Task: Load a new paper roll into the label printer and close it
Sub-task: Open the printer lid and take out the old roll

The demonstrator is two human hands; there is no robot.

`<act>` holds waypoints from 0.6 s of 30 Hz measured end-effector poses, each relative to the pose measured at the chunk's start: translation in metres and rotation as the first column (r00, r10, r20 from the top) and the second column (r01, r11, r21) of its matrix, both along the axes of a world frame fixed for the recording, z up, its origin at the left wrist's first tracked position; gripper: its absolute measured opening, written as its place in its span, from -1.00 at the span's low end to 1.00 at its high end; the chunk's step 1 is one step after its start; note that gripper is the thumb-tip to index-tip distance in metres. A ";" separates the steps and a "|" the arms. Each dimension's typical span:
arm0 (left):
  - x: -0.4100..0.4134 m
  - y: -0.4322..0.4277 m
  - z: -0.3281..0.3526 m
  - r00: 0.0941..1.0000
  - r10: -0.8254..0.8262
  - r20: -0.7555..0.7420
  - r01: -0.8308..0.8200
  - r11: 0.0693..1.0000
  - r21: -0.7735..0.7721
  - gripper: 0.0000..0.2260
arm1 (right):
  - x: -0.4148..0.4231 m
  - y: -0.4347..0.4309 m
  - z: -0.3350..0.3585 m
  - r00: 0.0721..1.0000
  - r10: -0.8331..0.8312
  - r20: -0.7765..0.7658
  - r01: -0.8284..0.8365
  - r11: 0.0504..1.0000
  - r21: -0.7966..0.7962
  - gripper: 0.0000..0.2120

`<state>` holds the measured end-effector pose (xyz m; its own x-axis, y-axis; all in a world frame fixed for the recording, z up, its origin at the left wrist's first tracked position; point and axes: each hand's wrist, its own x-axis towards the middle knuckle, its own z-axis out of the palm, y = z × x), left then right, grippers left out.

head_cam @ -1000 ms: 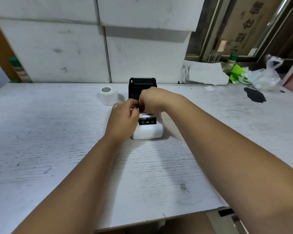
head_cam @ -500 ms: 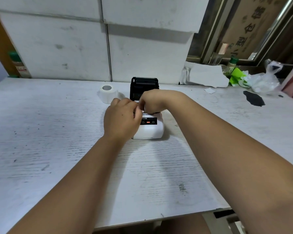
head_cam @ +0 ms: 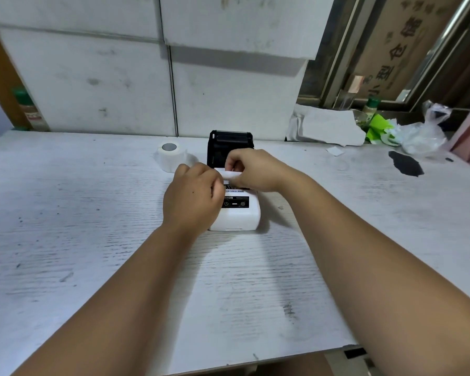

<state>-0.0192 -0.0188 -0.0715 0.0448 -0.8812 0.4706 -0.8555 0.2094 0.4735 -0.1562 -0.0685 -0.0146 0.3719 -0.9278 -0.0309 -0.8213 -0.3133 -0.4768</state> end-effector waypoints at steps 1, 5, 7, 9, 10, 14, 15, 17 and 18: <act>0.000 0.000 0.000 1.000 0.001 -0.002 -0.001 1.000 -0.007 -0.67 | -0.002 0.002 -0.003 0.992 -0.049 0.119 0.051 0.999 -0.013 -0.88; -0.001 0.000 0.001 0.999 0.009 -0.033 -0.009 1.000 0.005 -0.66 | -0.007 0.014 -0.025 0.840 -0.236 0.488 0.294 0.955 -0.045 -0.90; -0.001 0.001 0.002 0.997 0.001 -0.074 0.000 1.000 0.024 -0.66 | -0.010 0.018 -0.037 0.755 -0.312 0.576 0.407 0.913 -0.039 -0.88; -0.001 0.000 0.001 0.995 -0.007 -0.102 0.012 0.999 0.046 -0.69 | -0.014 0.019 -0.047 0.696 -0.374 0.613 0.516 0.854 -0.065 -0.85; -0.001 0.000 0.001 0.994 -0.009 -0.110 0.015 0.998 0.055 -0.70 | -0.017 0.019 -0.052 0.683 -0.403 0.609 0.559 0.825 -0.081 -0.82; -0.001 -0.001 0.000 0.993 -0.019 -0.118 0.027 0.998 0.064 -0.74 | -0.024 0.020 -0.064 0.728 -0.470 0.500 0.587 0.803 -0.101 -0.77; -0.001 -0.002 -0.001 0.992 -0.029 -0.120 0.037 0.997 0.064 -0.74 | -0.025 0.019 -0.066 0.746 -0.487 0.454 0.593 0.796 -0.121 -0.77; -0.001 -0.002 -0.001 0.990 -0.058 -0.128 0.067 0.996 0.065 -0.73 | -0.028 0.017 -0.067 0.764 -0.518 0.384 0.606 0.780 -0.154 -0.75; -0.001 -0.002 -0.001 0.988 -0.070 -0.135 0.080 0.994 0.071 -0.73 | -0.029 0.016 -0.068 0.766 -0.529 0.365 0.610 0.777 -0.155 -0.74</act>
